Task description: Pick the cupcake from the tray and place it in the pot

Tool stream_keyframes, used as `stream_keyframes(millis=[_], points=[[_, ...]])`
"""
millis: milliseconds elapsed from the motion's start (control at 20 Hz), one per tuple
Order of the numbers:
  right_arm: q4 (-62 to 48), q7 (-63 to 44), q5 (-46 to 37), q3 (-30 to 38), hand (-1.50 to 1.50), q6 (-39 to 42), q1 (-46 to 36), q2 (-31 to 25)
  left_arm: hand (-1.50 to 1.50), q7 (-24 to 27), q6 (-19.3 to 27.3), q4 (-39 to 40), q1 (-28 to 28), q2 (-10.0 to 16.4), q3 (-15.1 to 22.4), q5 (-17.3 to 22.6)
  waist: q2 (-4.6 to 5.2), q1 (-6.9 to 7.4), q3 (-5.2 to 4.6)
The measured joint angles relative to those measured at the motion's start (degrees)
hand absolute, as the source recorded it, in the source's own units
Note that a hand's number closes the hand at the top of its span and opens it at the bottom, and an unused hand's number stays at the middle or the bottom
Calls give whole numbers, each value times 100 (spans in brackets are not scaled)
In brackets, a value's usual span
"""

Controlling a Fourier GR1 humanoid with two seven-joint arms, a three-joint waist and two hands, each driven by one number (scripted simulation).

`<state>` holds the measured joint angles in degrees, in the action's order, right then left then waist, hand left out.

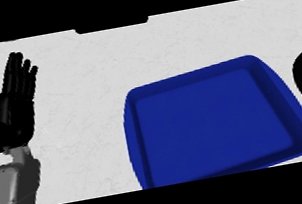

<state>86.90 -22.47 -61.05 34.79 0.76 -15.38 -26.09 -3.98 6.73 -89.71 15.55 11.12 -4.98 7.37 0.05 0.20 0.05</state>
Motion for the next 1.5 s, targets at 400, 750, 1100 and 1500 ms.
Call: stream_keyframes(millis=[400, 750, 1100, 1500], points=[[-1274, 666, 1049, 287, -150, 121, -275, 27, 0, -48, -94, -73, -45, 58, -82, 52, 2, 9, -1], [-1307, 1489, 1861, 504, -150, -279, -449, 79, 0, 57, -76, 39, -14, -26, -65, -19, -9, -28, -2], [-848, 1135, 2799, 1128, -150, -502, -653, 266, 0, 91, -74, 120, 7, -29, -104, -46, -17, -57, -6], [-375, 1593, 4132, 2082, -150, -421, 26, 197, 0, -26, -98, -73, -91, -6, -137, -35, -21, -75, -5]])
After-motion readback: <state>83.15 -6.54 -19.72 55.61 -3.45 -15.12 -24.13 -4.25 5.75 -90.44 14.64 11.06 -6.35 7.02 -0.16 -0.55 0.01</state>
